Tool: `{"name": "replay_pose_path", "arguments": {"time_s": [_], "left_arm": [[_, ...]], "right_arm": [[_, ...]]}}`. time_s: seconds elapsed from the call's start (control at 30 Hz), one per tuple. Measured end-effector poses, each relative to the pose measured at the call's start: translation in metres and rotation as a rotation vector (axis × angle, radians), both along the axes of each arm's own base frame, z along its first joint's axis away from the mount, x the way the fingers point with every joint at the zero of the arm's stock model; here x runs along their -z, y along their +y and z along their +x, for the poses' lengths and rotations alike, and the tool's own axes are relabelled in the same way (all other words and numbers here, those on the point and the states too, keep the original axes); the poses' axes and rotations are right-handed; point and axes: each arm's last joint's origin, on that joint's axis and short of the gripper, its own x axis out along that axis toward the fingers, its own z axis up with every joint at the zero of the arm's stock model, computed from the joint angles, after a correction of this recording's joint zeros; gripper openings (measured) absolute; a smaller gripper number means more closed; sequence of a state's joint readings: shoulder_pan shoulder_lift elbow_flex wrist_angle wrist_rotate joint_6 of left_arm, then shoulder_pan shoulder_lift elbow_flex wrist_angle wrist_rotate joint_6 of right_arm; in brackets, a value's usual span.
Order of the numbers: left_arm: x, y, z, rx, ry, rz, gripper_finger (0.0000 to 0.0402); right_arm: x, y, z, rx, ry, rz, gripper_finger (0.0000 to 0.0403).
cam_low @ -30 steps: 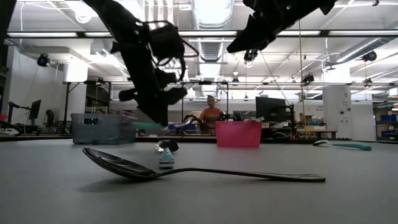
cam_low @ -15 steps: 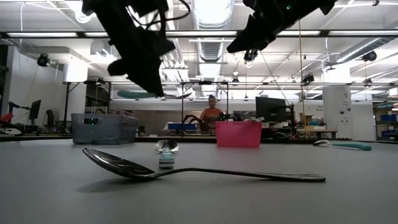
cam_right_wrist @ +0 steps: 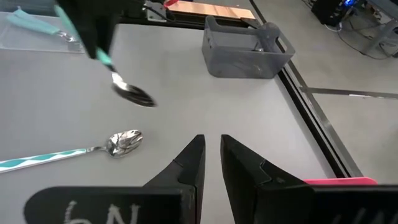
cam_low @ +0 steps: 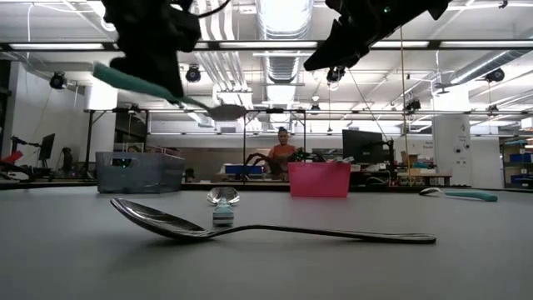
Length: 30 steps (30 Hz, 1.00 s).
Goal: Sort silverware by color (type)
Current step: Put the green spoon into the transparent bin
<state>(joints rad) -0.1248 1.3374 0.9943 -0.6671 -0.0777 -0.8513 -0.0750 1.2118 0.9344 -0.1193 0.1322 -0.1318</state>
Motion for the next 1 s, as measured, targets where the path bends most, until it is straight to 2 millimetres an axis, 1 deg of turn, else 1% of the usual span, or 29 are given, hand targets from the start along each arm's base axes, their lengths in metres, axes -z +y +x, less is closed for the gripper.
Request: {"name": "replay_pose_path", "arguments": {"time_s": [0.2,0.33,0.43,0.57,0.7,0.83,0.9,1.0], "left_arm": [[-0.015,-0.026,-0.014,0.039,-0.044,-0.161,0.0029],[-0.025,-0.045,-0.027,0.04,-0.065,-0.234,0.003],[-0.028,-0.059,-0.038,0.038,-0.047,-0.283,0.003],[-0.027,-0.079,-0.053,0.086,0.011,-0.31,0.0031],[-0.026,-0.102,-0.068,0.208,0.084,-0.37,0.0031],[-0.025,-0.122,-0.086,0.322,0.157,-0.39,0.0031],[-0.023,-0.128,-0.096,0.318,0.213,-0.391,0.0031],[-0.022,-0.132,-0.112,0.266,0.301,-0.385,0.0031]], "right_arm": [[0.0,0.0,0.0,0.0,-0.002,0.0,0.0043],[0.0,0.0,0.0,0.0,-0.004,0.0,0.0043],[0.0,0.0,0.0,0.0,-0.005,0.0,0.0043],[0.0,0.0,0.0,0.005,-0.007,0.01,0.0043],[0.0,0.0,0.0,0.008,-0.008,0.015,0.0043],[0.0,0.0,0.0,0.012,-0.01,0.023,0.0043],[0.0,0.0,0.0,0.012,-0.01,0.024,0.0043],[0.0,0.0,0.0,0.012,-0.011,0.024,0.0043]]}}
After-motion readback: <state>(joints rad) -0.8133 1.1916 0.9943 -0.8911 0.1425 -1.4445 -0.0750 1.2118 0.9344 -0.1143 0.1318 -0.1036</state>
